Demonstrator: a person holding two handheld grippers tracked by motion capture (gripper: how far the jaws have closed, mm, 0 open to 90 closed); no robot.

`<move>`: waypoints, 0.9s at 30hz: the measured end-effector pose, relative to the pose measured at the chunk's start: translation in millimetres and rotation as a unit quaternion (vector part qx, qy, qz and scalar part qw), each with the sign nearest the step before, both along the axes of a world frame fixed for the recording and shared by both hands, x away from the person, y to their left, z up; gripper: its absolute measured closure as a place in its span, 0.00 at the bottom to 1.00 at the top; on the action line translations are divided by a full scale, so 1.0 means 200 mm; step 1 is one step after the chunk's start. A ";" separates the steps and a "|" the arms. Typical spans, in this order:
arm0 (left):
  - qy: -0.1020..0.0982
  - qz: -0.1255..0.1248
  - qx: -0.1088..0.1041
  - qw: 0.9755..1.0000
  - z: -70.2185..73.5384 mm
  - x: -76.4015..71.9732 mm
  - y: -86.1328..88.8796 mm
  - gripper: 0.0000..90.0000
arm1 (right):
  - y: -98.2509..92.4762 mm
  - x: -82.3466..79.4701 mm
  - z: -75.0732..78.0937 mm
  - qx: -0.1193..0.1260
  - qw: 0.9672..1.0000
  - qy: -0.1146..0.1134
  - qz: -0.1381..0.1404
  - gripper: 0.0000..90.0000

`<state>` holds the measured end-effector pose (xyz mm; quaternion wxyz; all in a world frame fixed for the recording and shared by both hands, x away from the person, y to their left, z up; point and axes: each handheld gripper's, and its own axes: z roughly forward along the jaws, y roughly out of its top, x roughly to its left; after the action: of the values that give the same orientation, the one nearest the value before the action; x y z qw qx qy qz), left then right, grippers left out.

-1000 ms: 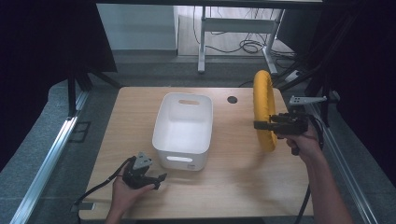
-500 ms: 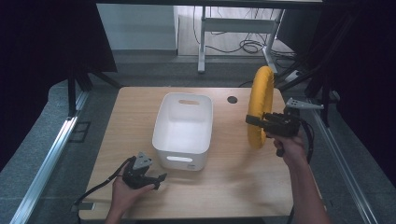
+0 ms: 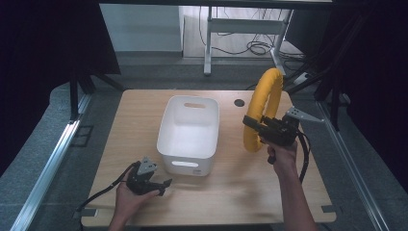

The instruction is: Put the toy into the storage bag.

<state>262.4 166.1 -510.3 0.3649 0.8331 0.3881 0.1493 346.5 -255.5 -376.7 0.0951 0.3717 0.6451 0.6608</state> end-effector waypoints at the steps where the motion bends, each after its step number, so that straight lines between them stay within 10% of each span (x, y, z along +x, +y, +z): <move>1: 0.000 0.000 0.001 1.000 0.00 0.00 0.00 0.19 | 0.02 -0.01 0.00 0.003 1.000 -0.005 -0.011 0.57; 27: 0.004 -0.002 0.002 1.000 -0.01 0.00 -0.01 0.18 | 0.16 -0.05 0.04 0.044 0.993 -0.052 -0.101 0.56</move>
<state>263.0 165.0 -511.6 0.3623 0.8351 0.3872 0.1461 336.3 -223.5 -368.6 0.1783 0.4035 0.5685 0.6944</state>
